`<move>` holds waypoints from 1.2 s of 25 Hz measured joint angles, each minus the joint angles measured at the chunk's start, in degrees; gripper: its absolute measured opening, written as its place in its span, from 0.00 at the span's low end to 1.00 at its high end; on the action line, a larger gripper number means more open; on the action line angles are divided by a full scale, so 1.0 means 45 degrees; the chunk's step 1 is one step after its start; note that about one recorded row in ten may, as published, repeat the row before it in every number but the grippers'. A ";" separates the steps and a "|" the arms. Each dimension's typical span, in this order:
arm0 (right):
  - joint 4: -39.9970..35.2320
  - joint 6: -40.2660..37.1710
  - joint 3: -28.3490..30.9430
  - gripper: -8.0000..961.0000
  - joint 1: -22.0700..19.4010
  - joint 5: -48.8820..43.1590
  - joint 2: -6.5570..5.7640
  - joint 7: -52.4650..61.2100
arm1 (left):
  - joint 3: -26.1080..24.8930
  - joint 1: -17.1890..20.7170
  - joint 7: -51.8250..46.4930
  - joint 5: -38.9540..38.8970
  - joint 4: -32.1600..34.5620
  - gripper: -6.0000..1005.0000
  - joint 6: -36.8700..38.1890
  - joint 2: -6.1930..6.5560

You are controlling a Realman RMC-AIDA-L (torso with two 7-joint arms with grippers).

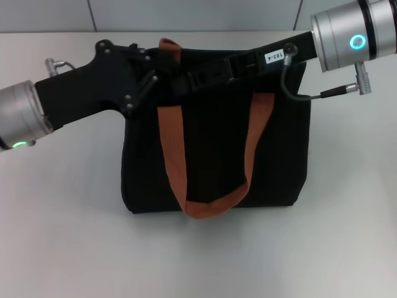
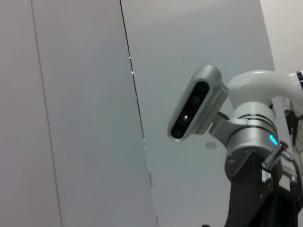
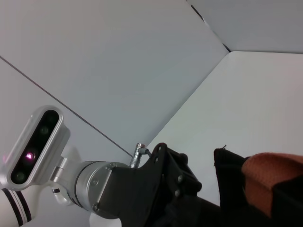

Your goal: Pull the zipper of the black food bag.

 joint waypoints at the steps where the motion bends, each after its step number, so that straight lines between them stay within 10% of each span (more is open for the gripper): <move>1: -0.0023 0.0031 -0.0030 0.41 0.0017 0.0000 0.0009 -0.0001 | 0.0000 -0.0099 -0.0011 0.0000 -0.0080 0.01 0.0000 -0.0004; 30: 0.0012 0.0380 -0.0075 0.22 -0.0011 0.0020 0.0048 -0.0338 | -0.0119 0.0200 0.0041 -0.0538 -0.0401 0.01 0.0114 0.0070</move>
